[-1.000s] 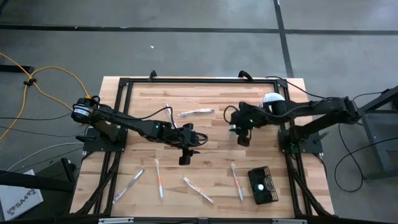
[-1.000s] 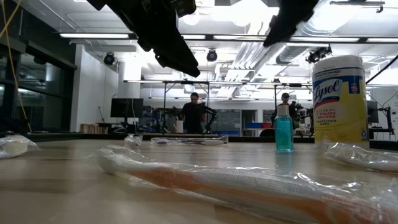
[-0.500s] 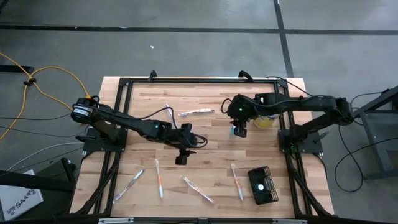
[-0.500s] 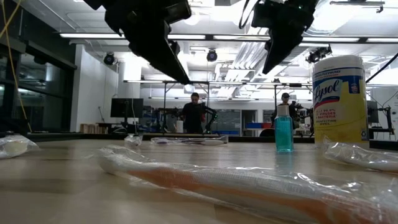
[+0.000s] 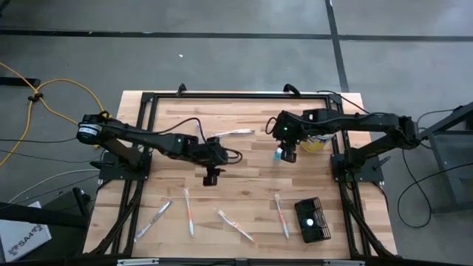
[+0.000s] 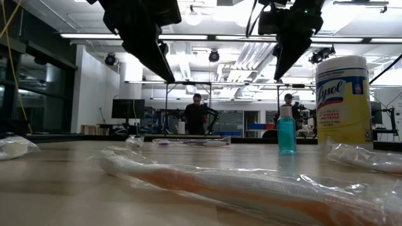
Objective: Pick & Place toothbrushing station
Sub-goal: Put the blue mouthwash into the mesh organizer
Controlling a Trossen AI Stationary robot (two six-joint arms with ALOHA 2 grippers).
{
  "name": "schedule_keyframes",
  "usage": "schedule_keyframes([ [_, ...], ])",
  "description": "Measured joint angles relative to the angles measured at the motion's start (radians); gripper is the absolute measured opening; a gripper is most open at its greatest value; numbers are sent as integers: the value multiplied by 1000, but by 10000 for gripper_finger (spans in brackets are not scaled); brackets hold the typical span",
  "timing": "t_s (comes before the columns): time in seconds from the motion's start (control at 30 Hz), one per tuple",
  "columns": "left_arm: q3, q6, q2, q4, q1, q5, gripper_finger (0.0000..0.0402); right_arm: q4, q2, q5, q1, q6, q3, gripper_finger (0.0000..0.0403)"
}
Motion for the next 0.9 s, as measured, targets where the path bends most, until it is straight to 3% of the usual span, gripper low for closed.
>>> schedule_keyframes([
  [0.43,0,-37,4,-14,30,4,185,-23,5,2,0,-33,0,121],
  [0.9,0,-47,5,-10,29,5,185,-15,147,-15,2,-80,0,121],
])
